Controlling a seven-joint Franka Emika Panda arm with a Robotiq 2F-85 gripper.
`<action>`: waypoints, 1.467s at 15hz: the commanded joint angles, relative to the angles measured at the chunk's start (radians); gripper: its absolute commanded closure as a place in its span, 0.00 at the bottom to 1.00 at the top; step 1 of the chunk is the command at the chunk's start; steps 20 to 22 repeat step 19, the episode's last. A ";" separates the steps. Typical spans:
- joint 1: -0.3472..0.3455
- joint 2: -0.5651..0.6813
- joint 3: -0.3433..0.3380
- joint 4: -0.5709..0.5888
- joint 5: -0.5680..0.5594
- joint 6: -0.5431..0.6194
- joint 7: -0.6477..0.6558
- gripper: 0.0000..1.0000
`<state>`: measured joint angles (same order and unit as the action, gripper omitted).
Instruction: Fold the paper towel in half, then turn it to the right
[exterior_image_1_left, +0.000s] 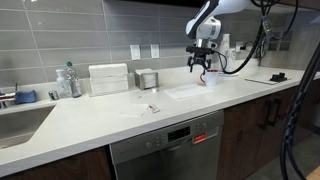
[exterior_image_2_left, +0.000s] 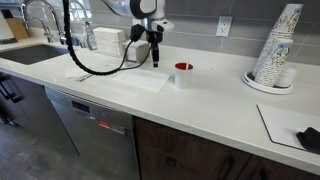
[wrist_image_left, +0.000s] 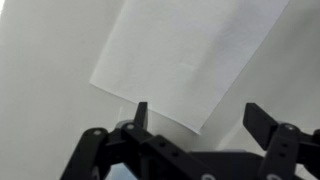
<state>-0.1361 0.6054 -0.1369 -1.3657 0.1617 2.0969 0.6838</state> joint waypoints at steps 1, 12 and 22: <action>0.021 -0.179 0.004 -0.200 -0.040 0.032 -0.176 0.00; 0.065 -0.558 0.041 -0.577 -0.208 0.027 -0.625 0.00; 0.062 -0.603 0.049 -0.587 -0.230 0.002 -0.728 0.00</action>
